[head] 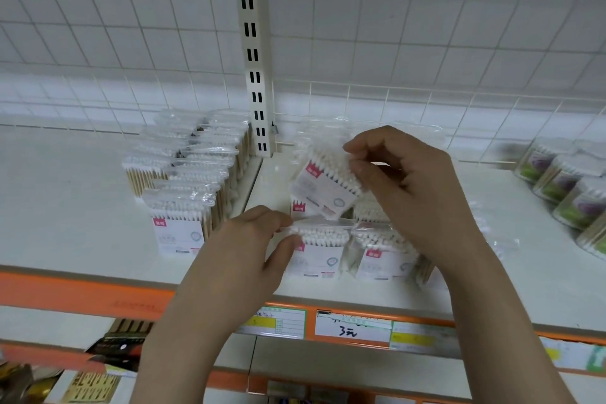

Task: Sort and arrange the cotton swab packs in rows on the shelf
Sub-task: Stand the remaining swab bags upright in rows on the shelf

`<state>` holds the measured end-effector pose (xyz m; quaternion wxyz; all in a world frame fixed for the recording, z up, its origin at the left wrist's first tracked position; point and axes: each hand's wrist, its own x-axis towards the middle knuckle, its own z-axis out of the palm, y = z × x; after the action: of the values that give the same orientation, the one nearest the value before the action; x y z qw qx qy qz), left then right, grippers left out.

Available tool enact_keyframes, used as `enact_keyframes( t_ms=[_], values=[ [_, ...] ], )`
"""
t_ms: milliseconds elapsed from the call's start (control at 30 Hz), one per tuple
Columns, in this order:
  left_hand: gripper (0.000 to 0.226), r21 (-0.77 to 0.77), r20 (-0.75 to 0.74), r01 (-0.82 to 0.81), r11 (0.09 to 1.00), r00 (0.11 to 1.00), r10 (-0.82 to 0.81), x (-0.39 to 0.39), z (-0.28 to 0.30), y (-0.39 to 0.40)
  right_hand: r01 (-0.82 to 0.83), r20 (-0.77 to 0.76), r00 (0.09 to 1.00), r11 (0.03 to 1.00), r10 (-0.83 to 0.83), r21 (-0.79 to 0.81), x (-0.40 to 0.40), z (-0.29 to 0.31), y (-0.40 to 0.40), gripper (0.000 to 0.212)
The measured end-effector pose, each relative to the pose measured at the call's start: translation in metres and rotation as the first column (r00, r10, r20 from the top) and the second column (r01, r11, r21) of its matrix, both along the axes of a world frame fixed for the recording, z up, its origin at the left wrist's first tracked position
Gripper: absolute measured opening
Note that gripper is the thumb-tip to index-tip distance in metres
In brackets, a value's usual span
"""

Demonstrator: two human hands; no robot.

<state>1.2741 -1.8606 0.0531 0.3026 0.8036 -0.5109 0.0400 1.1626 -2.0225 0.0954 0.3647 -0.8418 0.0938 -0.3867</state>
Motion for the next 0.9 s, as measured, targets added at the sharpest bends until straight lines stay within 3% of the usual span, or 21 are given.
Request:
enact_keyframes(
  t_ms=[367,567,700,900],
  values=[
    [0.014,-0.005,0.009,0.006,1.000,1.000,-0.006,0.001,0.003,-0.003,-0.086,-0.277,0.959,0.993,0.060,-0.084,0.017,-0.013,-0.005,0.017],
    [0.014,-0.007,-0.014,0.007,1.000,1.000,-0.008,0.002,0.005,-0.005,-0.099,-0.409,0.912,0.971,0.002,-0.216,0.020,-0.027,-0.007,0.019],
    [0.016,-0.016,-0.033,-0.005,1.000,0.999,0.005,0.003,0.005,-0.005,-0.083,-0.421,0.907,0.965,-0.030,-0.248,0.019,-0.025,-0.010,0.019],
    [0.039,-0.015,0.015,-0.027,1.000,1.000,0.027,0.003,0.002,-0.009,0.018,-0.385,0.910,0.940,-0.156,-0.340,0.017,-0.021,-0.017,0.020]
  ],
)
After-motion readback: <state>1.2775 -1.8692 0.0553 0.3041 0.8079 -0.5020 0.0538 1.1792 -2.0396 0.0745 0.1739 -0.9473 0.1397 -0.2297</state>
